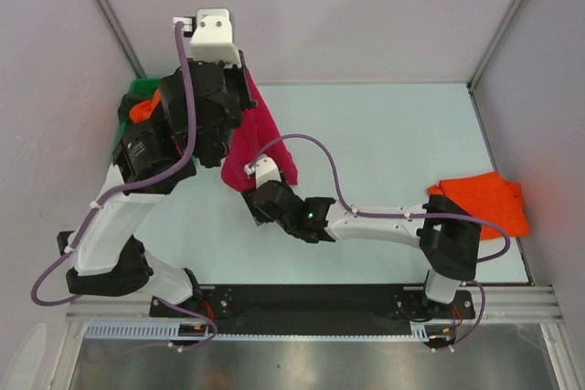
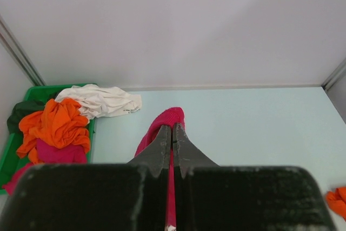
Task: Fold and stack the t-shirts
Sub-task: Flatten out the tshirt
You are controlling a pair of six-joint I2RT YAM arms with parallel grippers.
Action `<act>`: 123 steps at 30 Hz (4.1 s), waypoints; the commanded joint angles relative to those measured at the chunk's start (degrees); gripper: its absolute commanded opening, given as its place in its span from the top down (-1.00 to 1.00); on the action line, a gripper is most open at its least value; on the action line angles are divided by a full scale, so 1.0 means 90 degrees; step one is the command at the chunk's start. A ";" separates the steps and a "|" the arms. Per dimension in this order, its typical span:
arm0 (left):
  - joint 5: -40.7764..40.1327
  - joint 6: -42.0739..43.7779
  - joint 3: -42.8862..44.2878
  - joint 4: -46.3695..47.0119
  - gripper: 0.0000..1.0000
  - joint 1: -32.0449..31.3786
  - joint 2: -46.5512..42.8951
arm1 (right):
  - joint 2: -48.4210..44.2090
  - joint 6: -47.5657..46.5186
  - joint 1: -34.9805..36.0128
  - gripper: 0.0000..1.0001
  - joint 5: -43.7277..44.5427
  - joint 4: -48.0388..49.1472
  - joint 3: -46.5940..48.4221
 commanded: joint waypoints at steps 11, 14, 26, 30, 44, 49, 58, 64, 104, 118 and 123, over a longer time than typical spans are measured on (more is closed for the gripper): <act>-0.0185 0.0005 0.0276 0.0141 1.00 -0.0144 -0.0226 | 0.0479 -0.0045 -0.0014 -0.31 -0.0367 0.0345 0.0826; -0.0205 0.0004 0.0306 0.0131 0.99 -0.0173 -0.0236 | 0.0548 -0.0035 -0.0062 -0.31 -0.0367 0.0345 0.0807; -0.0254 0.0043 0.0306 0.0112 0.99 -0.0241 -0.0226 | 0.0792 -0.0006 -0.0346 -0.28 -0.0592 0.0755 0.0806; -0.0254 0.0004 0.0267 0.0054 0.99 -0.0251 -0.0206 | 0.0743 -0.0055 -0.0356 -0.30 -0.0612 0.0872 0.0875; -0.0517 -0.0230 -0.0592 -0.0035 0.97 -0.0232 -0.0362 | 0.0714 -0.0249 -0.0209 -0.29 -0.0389 0.0813 0.0993; -0.0332 -0.0474 -0.0867 0.0083 0.98 -0.0232 -0.0528 | 0.0557 0.0052 -0.0492 -0.29 -0.0777 0.1233 0.0484; -0.0117 -0.0484 -0.0486 -0.0054 0.99 -0.0232 -0.0490 | 0.0919 0.0023 -0.0502 -0.22 -0.0885 0.1214 0.0796; -0.0282 -0.0377 -0.0466 -0.0074 0.99 -0.0241 -0.0489 | 0.0919 0.0072 -0.0463 0.39 -0.0895 0.1146 0.0836; 0.1737 -0.1499 -0.3033 0.1821 -0.76 0.0843 0.1571 | -0.4384 -0.1272 -0.1644 1.00 0.4271 -0.2050 0.1919; 0.3457 -0.2515 -0.5054 0.3000 -0.77 0.0657 0.0781 | -0.3838 -0.2690 -0.1459 1.00 0.3306 -0.1228 0.3373; 0.3584 -0.2622 -0.5856 0.3549 -0.76 0.0530 0.0097 | -0.2472 -0.2546 -0.1380 1.00 0.2894 -0.2746 0.5212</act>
